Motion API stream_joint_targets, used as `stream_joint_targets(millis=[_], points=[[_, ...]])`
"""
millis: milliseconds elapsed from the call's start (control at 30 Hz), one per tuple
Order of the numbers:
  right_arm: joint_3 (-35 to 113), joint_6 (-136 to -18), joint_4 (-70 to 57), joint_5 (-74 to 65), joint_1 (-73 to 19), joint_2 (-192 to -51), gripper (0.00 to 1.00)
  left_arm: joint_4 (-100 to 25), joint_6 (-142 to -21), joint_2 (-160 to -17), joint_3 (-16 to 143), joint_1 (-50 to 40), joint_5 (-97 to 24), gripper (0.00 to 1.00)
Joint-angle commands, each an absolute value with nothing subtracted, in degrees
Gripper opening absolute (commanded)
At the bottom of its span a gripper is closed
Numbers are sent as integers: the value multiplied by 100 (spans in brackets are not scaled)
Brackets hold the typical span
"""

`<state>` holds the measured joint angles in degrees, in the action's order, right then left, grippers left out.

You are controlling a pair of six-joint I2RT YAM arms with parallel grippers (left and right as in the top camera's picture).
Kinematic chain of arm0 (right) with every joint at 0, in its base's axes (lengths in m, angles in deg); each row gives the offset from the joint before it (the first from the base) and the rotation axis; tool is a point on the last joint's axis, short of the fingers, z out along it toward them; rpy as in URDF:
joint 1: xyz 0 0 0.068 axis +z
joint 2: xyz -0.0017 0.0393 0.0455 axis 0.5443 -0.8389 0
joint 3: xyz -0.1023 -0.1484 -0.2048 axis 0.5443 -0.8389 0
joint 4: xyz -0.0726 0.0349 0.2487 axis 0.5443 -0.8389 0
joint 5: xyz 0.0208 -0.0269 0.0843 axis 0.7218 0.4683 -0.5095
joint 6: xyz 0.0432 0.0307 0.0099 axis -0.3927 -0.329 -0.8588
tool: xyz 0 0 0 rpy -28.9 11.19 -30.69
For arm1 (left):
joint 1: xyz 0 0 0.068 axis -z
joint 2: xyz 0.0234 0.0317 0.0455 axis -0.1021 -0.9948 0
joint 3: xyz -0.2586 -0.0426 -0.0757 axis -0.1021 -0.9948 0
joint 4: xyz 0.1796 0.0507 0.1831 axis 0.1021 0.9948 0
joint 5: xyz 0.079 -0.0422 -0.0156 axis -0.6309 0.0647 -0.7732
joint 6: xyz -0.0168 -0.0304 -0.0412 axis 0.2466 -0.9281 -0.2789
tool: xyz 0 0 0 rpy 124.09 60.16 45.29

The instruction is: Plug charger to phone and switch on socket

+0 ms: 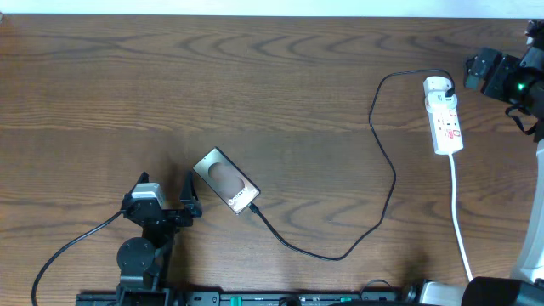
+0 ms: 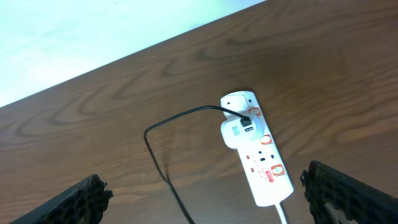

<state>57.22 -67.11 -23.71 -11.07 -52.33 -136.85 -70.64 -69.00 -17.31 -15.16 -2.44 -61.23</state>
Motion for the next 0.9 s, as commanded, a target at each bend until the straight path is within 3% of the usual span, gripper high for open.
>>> stream_joint_targets(millis=[0,467,733,867], points=[[5718,-6576,-2375,-565,-5211,-13759,99,-6812,-6801,-1700,-1588,-274,-6176,91],[5392,-6510,-2240,-645,-5050,-12948,99,-6812,-6804,-1700,-1588,-274,-6176,90],[2129,-6482,1703,-311,-3882,-10935,99,-6812,-6804,-1700,-1588,-274,-6176,90],[400,-6484,2936,76,-3430,-9869,99,-6812,-6801,-1700,-1588,-274,-6176,90]])
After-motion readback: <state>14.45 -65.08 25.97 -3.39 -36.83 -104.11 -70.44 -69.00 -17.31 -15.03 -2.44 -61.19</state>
